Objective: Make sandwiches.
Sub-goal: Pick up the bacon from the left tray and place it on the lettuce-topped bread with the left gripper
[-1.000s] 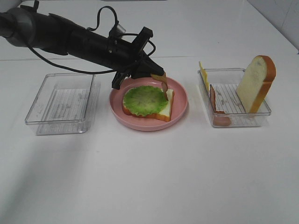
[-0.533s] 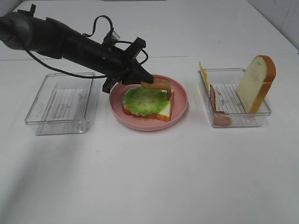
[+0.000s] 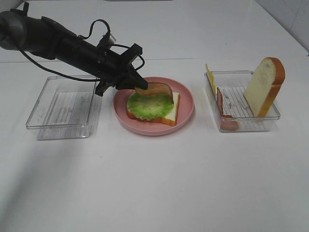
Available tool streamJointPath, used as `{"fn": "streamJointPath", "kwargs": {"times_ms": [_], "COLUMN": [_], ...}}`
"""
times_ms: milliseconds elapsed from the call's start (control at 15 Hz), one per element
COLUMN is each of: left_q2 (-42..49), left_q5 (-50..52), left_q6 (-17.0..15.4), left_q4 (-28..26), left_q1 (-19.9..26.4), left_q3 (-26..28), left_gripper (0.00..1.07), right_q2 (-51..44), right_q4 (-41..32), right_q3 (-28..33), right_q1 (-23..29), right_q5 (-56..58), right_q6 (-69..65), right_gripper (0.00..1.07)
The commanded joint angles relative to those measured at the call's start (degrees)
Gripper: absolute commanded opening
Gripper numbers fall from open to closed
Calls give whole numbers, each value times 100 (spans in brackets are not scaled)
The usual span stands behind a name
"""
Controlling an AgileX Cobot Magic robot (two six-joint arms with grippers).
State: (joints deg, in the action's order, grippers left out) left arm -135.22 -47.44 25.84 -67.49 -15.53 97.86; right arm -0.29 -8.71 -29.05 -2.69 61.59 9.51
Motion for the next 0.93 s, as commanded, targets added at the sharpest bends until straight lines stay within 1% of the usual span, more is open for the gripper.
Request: {"fn": "streamJointPath", "kwargs": {"times_ms": [67, 333, 400, 600, 667, 733, 800, 933], "left_q2": [6, 17, 17, 23, 23, 23, 23, 23], "left_q5": [6, -11, -11, -17, -57, -138, -201, -281], "left_q6": [-97, -97, -97, -97, -109, -115, -201, -498], "left_q4": [63, 115, 115, 132, 218, 418, 625, 963], "left_q1": [0, 0, 0, 0, 0, 0, 0, 0], "left_q3": [34, 63, 63, 74, 126, 252, 401, 728], "left_gripper": [12, 45, 49, 49, 49, 53, 58, 71], "right_q2": [-92, -92, -92, -92, -92, -92, -92, -92], "right_q4": [-11, -11, -11, -11, -11, -11, -11, -11], "right_q3": [6, 6, 6, 6, 6, 6, 6, 6], "right_q1": [-34, -34, -34, -34, -34, -34, -34, -34], "right_q5": [-46, -46, -46, -46, -46, -46, -46, -46], "right_q6": [63, 63, 63, 63, 63, 63, 63, 63], "right_gripper": [72, 72, 72, 72, 72, 72, 72, 72]}}
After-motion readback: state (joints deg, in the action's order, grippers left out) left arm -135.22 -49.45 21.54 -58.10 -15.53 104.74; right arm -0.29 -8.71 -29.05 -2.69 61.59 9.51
